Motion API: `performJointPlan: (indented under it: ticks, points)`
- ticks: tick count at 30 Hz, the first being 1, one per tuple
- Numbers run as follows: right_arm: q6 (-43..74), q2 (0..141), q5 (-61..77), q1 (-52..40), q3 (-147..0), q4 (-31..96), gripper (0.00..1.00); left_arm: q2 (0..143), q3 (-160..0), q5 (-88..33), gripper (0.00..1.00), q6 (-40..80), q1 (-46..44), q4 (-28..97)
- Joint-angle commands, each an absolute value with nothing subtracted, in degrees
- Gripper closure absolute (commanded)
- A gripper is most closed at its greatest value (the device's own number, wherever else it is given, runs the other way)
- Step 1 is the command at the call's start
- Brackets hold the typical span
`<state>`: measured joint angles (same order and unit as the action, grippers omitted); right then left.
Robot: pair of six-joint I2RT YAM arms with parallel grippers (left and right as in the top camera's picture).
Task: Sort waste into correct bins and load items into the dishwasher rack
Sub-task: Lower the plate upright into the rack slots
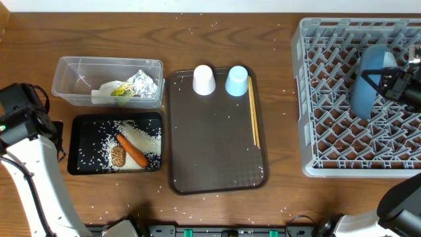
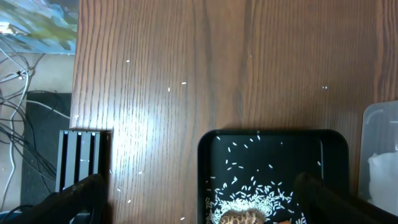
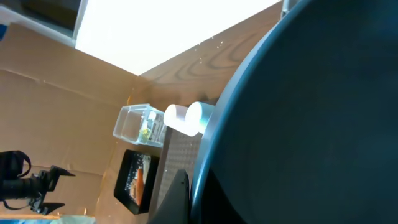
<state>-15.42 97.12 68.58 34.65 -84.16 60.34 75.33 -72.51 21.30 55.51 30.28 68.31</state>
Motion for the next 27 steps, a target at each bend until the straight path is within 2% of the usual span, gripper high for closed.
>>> performJointPlan:
  ticks: [1,5,8,27]
  points:
    - [-16.4,97.4,74.2,34.8,-83.1,59.5,0.99,75.2,-72.4,21.6,0.02,55.8,30.6,68.5]
    - [-16.3,97.4,83.1,34.8,-83.1,57.8,0.99,75.2,-72.4,21.6,0.02,55.8,30.6,68.5]
    - [-16.4,97.4,83.5,34.8,-83.1,57.7,0.99,75.2,-72.4,21.6,0.02,55.8,30.6,68.5]
    - [-8.5,97.5,63.5,34.5,-82.7,57.6,0.99,75.2,-72.4,21.6,0.02,55.8,30.6,68.5]
